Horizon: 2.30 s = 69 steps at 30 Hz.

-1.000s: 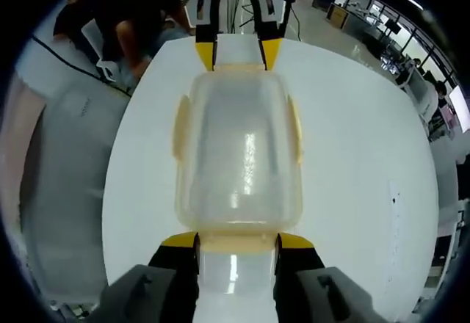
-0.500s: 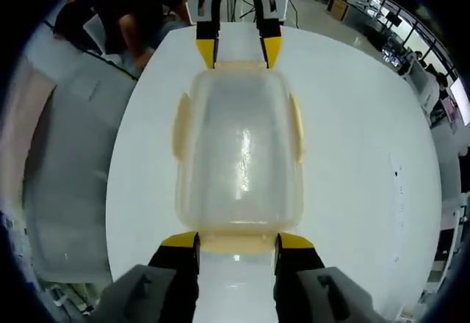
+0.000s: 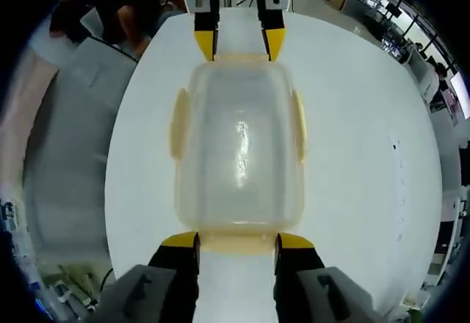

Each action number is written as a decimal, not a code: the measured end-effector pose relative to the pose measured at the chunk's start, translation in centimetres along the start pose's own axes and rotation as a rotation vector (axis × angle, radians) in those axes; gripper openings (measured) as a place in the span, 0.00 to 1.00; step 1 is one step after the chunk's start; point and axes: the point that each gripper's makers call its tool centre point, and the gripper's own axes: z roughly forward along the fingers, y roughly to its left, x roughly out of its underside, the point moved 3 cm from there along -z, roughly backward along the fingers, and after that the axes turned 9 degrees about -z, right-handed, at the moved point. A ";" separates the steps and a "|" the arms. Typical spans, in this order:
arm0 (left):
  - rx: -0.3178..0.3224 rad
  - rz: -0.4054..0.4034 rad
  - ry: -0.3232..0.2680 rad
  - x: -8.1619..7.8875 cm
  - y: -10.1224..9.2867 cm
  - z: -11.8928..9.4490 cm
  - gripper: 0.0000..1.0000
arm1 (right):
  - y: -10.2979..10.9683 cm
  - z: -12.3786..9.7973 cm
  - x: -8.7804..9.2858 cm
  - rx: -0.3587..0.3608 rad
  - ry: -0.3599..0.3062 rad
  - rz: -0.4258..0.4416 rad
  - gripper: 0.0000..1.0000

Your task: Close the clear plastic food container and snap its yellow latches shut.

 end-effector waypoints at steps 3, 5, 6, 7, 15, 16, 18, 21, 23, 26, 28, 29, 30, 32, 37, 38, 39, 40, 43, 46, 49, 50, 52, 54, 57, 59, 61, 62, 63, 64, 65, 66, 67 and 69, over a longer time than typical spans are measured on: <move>-0.002 0.000 -0.002 -0.5 0.1 0.2 0.37 | -0.1 -0.1 0.5 0.001 0.010 0.001 0.37; -0.002 0.002 -0.003 -0.7 0.1 0.4 0.37 | -0.1 0.0 0.8 0.000 0.017 0.003 0.37; 0.000 0.007 -0.003 -0.8 0.2 0.5 0.37 | -0.1 0.0 0.9 -0.002 0.020 0.006 0.37; 0.002 0.009 -0.004 -0.8 0.2 0.5 0.37 | 0.0 0.1 1.0 -0.002 0.021 0.008 0.37; -0.004 0.014 0.014 -0.8 0.2 1.3 0.37 | 0.1 0.4 1.2 -0.011 0.016 0.025 0.37; -0.002 0.008 0.011 -0.8 0.2 1.3 0.37 | 0.1 0.4 1.3 -0.011 0.023 0.020 0.38; 0.002 0.006 0.004 -1.0 0.1 1.3 0.37 | 0.2 0.3 1.5 -0.018 0.035 0.014 0.38; -0.007 0.010 0.010 -1.0 0.1 1.4 0.37 | 0.3 0.3 1.4 -0.016 0.023 0.024 0.38; -0.003 0.005 0.013 -0.9 0.0 1.4 0.37 | 0.3 0.4 1.4 -0.012 0.018 0.026 0.38; 0.004 -0.007 0.006 -0.9 -0.1 1.5 0.37 | 0.3 0.4 1.5 -0.012 0.025 0.027 0.38; 0.006 -0.020 0.004 -0.9 -0.2 1.5 0.38 | 0.3 0.5 1.7 -0.012 0.043 0.029 0.38; 0.006 -0.020 0.000 -0.9 -0.3 1.5 0.38 | 0.3 0.5 1.7 -0.011 0.046 0.027 0.38; 0.007 -0.021 -0.006 -0.9 -0.3 1.5 0.38 | 0.3 0.5 1.7 -0.010 0.048 0.029 0.39; 0.003 -0.032 -0.019 -0.8 -0.3 1.5 0.40 | 0.3 0.6 1.7 -0.005 0.040 0.039 0.40; -0.017 -0.020 0.013 0.1 -0.1 1.3 0.46 | 0.6 0.5 1.9 0.000 0.036 0.050 0.41; -0.020 -0.019 0.013 0.2 0.0 1.2 0.45 | 0.6 0.4 2.0 0.002 0.037 0.053 0.41; -0.025 -0.022 0.007 0.1 0.1 1.1 0.45 | 0.6 0.4 2.0 0.003 0.038 0.054 0.41; -0.031 -0.031 -0.004 0.0 0.2 0.8 0.46 | 0.6 0.2 2.1 0.006 0.041 0.052 0.41; -0.035 -0.047 -0.032 -0.4 0.4 0.2 0.45 | 0.4 -0.5 2.2 0.024 0.034 0.058 0.41; -0.053 -0.040 -0.041 -0.6 0.6 -0.2 0.46 | 0.0 -1.1 2.1 0.041 0.024 0.068 0.41; -0.071 -0.051 -0.062 -1.0 0.8 -0.8 0.45 | -0.4 -1.8 1.8 0.067 0.020 0.062 0.41; -0.075 -0.064 -0.080 -1.3 0.8 -0.9 0.45 | -0.5 -2.0 1.6 0.078 0.012 0.064 0.40; -0.090 -0.133 -0.120 -1.8 1.0 -1.1 0.43 | -0.8 -2.2 1.1 0.096 -0.013 0.079 0.39; -0.084 -0.155 -0.151 -2.2 1.1 -1.2 0.42 | -0.9 -2.2 0.6 0.105 -0.037 0.092 0.39; -0.078 -0.154 -0.156 -2.4 0.9 -1.2 0.42 | -0.7 -2.0 0.0 0.099 -0.055 0.099 0.39; -0.081 -0.141 -0.152 -2.5 0.7 -1.1 0.42 | -0.6 -1.8 -0.3 0.098 -0.058 0.094 0.39; -0.082 -0.144 -0.159 -2.6 0.7 -1.1 0.42 | -0.6 -1.6 -0.6 0.103 -0.064 0.091 0.39; -0.078 -0.155 -0.169 -2.8 0.6 -1.0 0.41 | -0.6 -1.6 -0.8 0.103 -0.068 0.091 0.39; -0.074 -0.162 -0.175 -2.9 0.5 -1.0 0.41 | -0.6 -1.5 -0.9 0.104 -0.071 0.091 0.39; -0.053 -0.194 -0.207 -3.3 0.2 -0.8 0.41 | -0.6 -1.5 -1.3 0.108 -0.089 0.095 0.38; -0.039 -0.214 -0.222 -3.5 0.0 -0.8 0.40 | -0.6 -1.4 -1.5 0.109 -0.101 0.095 0.38; -0.028 -0.230 -0.239 -3.7 -0.2 -0.7 0.39 | -0.5 -1.4 -1.8 0.110 -0.125 0.108 0.38; -0.033 -0.232 -0.245 -3.8 -0.2 -0.7 0.39 | -0.5 -1.3 -1.9 0.110 -0.133 0.113 0.38; -0.033 -0.237 -0.258 -4.0 -0.3 -0.5 0.38 | -0.5 -1.2 -2.5 0.114 -0.169 0.129 0.38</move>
